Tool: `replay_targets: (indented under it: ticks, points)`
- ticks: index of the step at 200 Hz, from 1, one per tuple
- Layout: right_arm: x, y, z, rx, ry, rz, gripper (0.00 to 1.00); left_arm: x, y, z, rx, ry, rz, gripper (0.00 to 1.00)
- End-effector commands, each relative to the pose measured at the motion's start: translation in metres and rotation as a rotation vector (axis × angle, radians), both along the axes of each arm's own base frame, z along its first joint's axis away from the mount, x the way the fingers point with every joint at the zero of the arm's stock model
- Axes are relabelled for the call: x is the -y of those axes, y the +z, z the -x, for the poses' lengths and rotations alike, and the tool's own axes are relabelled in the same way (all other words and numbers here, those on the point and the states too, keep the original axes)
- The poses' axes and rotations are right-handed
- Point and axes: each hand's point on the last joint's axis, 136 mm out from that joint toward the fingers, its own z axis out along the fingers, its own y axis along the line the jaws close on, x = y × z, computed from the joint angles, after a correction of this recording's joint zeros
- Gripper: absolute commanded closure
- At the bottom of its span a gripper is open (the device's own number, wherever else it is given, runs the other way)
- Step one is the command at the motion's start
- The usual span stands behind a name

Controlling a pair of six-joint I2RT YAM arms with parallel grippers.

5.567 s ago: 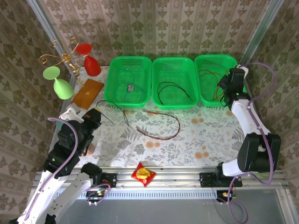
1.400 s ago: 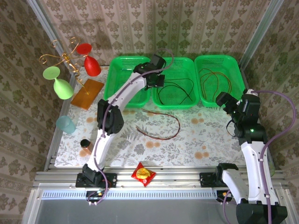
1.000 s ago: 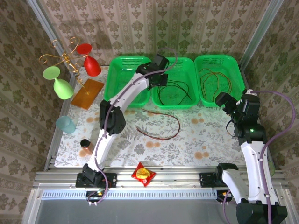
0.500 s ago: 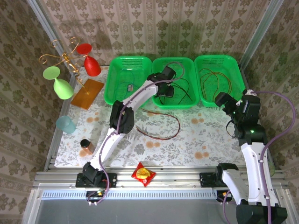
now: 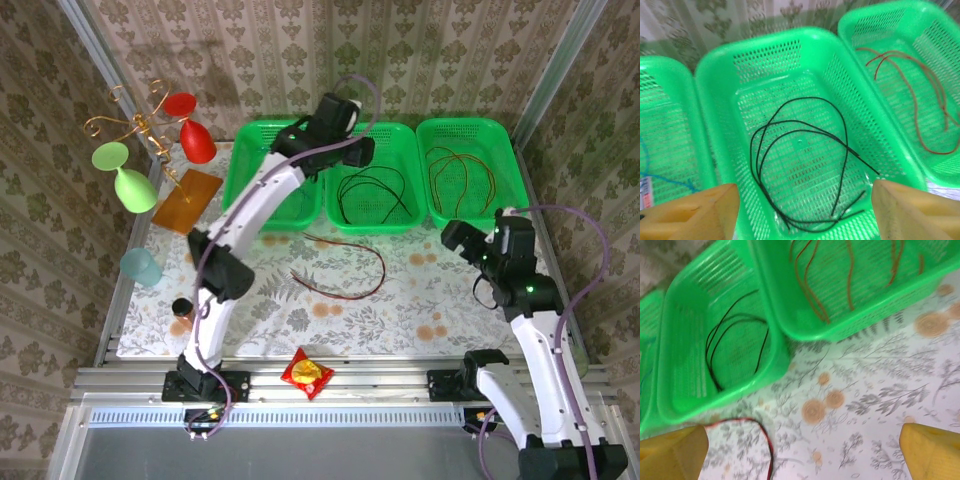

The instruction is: Untangle the cables

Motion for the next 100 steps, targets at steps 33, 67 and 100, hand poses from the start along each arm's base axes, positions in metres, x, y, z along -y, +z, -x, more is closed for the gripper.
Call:
replay_targets:
  ticks: [33,67,100]
  points:
    - [-0.082,-0.001,0.004,0.062,0.353,0.066,0.08,-0.072,-0.017,0.087,-0.112,0.039,0.091,0.33]
    - [-0.14,-0.003,0.007,0.127,0.597,0.139,0.17,-0.139,-0.05,0.145,-0.161,0.169,0.216,0.35]
    - [-0.188,-0.015,0.01,0.108,0.807,0.261,0.2,-0.189,-0.083,0.192,-0.21,0.267,0.303,0.36]
